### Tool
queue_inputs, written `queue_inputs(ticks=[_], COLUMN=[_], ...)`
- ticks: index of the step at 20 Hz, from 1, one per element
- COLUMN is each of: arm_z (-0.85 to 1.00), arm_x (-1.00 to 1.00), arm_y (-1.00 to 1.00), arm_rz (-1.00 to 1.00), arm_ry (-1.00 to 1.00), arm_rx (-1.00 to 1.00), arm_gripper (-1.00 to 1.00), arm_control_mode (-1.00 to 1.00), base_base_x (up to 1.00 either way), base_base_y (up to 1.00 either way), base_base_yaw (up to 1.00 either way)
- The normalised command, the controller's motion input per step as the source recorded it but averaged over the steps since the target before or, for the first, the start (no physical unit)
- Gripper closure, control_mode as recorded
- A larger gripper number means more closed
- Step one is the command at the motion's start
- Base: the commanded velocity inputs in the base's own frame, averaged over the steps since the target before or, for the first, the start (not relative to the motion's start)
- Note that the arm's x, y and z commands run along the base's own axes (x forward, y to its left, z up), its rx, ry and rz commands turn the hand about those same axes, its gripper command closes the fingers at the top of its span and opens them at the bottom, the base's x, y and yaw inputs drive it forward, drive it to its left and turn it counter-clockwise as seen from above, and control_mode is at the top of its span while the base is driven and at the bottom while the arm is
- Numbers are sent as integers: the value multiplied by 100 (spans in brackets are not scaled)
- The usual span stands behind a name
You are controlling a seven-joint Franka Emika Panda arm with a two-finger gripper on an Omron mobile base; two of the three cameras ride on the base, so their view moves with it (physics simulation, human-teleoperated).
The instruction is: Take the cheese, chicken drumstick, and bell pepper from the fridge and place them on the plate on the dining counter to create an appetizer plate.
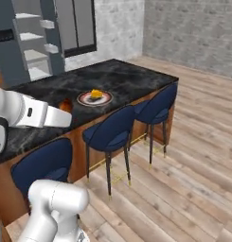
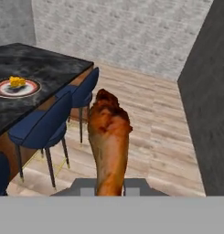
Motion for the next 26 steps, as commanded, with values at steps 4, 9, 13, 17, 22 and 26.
queue_inputs(ticks=[4,9,13,17,22,26], arm_z=[0,0,0,0,0,0], arm_x=[0,0,0,0,0,0], arm_y=[0,0,0,0,0,0], arm_rz=[0,0,0,0,0,0], arm_ry=[0,0,0,0,0,0], arm_rx=[0,0,0,0,0,0], arm_gripper=[100,100,100,100,100,100], arm_control_mode=[100,100,100,100,100,100], base_base_x=[100,97,86,80,81,95], base_base_y=[-97,-100,-97,-93,-84,-58], base_base_yaw=[51,51,54,57,60,65])
